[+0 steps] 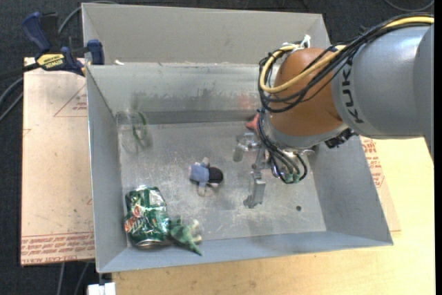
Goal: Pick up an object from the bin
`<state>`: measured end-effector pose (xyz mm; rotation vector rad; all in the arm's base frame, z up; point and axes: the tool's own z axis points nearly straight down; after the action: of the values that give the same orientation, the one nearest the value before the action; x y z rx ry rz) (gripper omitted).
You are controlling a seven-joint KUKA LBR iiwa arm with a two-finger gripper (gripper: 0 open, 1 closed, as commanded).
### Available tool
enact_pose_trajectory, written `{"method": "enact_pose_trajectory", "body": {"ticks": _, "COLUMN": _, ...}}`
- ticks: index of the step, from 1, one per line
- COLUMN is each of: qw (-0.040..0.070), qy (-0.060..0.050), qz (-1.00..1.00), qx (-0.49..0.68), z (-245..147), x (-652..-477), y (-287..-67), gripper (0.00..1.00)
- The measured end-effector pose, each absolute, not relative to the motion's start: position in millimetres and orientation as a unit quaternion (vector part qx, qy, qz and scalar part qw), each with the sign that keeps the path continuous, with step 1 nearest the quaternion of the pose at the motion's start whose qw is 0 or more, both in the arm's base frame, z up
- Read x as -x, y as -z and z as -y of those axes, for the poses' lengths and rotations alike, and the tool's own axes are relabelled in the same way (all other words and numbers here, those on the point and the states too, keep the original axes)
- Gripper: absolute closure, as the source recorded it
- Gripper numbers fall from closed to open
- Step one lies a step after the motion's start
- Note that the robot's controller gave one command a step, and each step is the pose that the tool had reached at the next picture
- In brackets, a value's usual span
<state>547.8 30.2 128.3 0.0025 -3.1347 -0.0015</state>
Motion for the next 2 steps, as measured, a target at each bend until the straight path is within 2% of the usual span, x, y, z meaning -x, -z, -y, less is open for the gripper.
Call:
{"method": "enact_pose_trajectory", "body": {"ticks": 1, "qw": 0.000, "qy": 0.001, "qz": 1.000, "qx": 0.000, "z": -30.0, "x": -549.6, "y": -133.0, "gripper": 0.00}}
{"method": "enact_pose_trajectory", "body": {"ticks": 2, "qw": 0.005, "qy": 0.002, "qz": 1.000, "qx": -0.004, "z": -97.3, "x": -516.9, "y": -69.9, "gripper": 0.00}}
